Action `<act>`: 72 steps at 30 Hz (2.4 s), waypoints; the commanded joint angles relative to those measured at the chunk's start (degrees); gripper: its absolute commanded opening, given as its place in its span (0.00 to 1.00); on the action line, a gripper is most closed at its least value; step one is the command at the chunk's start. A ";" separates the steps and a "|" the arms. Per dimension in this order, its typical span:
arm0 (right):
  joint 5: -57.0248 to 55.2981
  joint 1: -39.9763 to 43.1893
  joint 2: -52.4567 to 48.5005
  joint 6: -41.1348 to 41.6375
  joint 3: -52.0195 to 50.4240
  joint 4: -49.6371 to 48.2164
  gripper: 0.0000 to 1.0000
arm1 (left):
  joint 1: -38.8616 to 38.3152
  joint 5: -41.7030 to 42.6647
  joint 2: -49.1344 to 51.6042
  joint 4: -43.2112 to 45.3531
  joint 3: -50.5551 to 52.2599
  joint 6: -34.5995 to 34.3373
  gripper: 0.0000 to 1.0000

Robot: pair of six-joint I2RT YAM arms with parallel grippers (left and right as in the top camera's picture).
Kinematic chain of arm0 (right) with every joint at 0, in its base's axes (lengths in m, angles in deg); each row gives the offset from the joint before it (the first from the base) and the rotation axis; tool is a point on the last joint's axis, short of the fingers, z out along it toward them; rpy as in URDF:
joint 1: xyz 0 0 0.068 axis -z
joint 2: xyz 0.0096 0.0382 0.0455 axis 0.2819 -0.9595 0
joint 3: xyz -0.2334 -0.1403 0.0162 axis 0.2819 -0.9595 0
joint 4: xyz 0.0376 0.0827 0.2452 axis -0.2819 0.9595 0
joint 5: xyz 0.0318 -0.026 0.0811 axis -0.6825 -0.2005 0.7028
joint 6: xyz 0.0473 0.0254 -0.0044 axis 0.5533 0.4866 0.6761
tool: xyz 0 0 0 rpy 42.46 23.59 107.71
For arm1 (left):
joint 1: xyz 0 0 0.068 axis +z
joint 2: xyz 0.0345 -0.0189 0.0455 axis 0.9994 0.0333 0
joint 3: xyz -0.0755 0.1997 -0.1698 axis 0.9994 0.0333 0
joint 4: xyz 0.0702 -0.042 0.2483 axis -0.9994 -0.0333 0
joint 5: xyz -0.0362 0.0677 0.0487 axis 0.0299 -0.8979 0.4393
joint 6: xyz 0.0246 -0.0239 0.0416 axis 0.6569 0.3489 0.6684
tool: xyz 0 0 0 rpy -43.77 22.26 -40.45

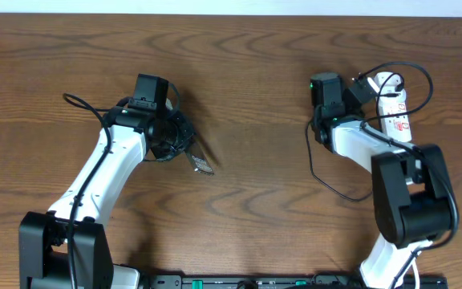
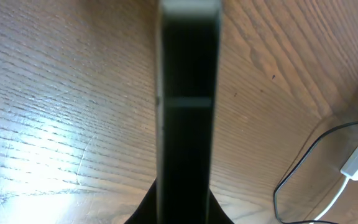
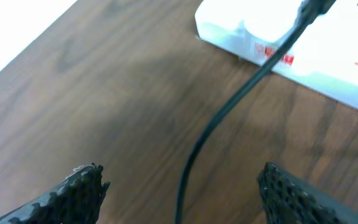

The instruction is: Plug charger to phone and switch on socket

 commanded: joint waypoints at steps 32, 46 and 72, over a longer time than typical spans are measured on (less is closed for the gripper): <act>33.88 -14.36 3.23 -26.93 10.58 39.76 0.13 | 0.07 -2.10 -0.48 0.90 -1.05 1.90 0.08; 26.21 -11.30 5.38 -10.99 12.63 37.90 0.66 | 0.07 -2.45 -0.48 1.31 -1.05 2.91 0.08; 38.45 -6.36 -6.86 -4.02 12.66 32.63 0.01 | 0.09 -2.43 -0.50 -1.29 -1.05 2.25 0.08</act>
